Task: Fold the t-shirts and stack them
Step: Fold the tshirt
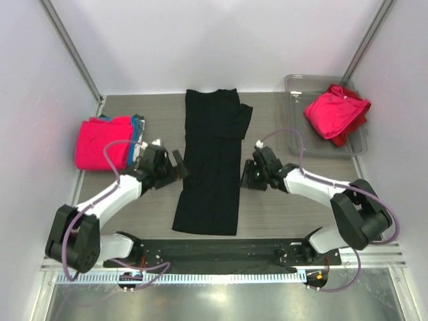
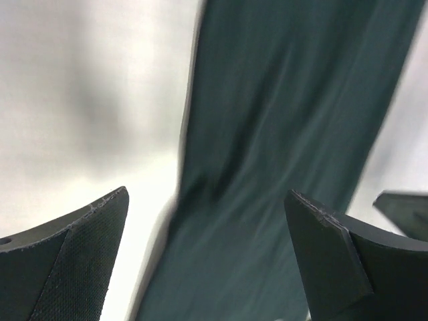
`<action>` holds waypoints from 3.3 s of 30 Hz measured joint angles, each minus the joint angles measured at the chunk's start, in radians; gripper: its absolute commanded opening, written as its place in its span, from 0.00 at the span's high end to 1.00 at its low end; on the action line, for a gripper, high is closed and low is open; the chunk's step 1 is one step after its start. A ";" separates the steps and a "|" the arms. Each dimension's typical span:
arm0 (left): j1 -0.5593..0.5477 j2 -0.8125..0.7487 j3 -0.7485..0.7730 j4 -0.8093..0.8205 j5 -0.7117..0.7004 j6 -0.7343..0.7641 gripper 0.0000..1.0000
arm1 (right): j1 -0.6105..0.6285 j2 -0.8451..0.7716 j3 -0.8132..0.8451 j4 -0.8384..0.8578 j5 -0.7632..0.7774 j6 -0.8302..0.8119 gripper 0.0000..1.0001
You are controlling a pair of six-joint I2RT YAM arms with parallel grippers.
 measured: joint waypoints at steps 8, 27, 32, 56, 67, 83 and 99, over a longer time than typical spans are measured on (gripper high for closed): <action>-0.132 -0.344 -0.285 -0.148 -0.023 -0.033 0.02 | 0.330 -0.225 -0.183 -0.047 0.095 0.214 0.52; -0.264 -0.554 -0.459 -0.135 0.056 -0.216 0.41 | 0.645 -0.189 -0.265 -0.023 0.191 0.560 0.99; -0.284 -0.559 -0.470 -0.121 0.085 -0.237 0.41 | 0.645 -0.246 -0.305 -0.032 0.199 0.586 0.99; -0.384 -0.570 -0.500 -0.169 0.112 -0.339 0.97 | 0.646 -0.345 -0.325 -0.171 0.240 0.591 0.99; -0.410 -0.614 -0.488 -0.250 0.124 -0.386 1.00 | 0.648 -0.356 -0.263 -0.250 0.266 0.552 0.99; -0.432 -0.523 -0.390 -0.233 0.142 -0.438 1.00 | 0.579 -0.400 -0.115 -0.375 0.351 0.415 0.99; -0.061 -0.073 0.031 -0.082 0.161 -0.327 1.00 | 0.080 -0.057 0.175 -0.269 0.266 0.078 0.99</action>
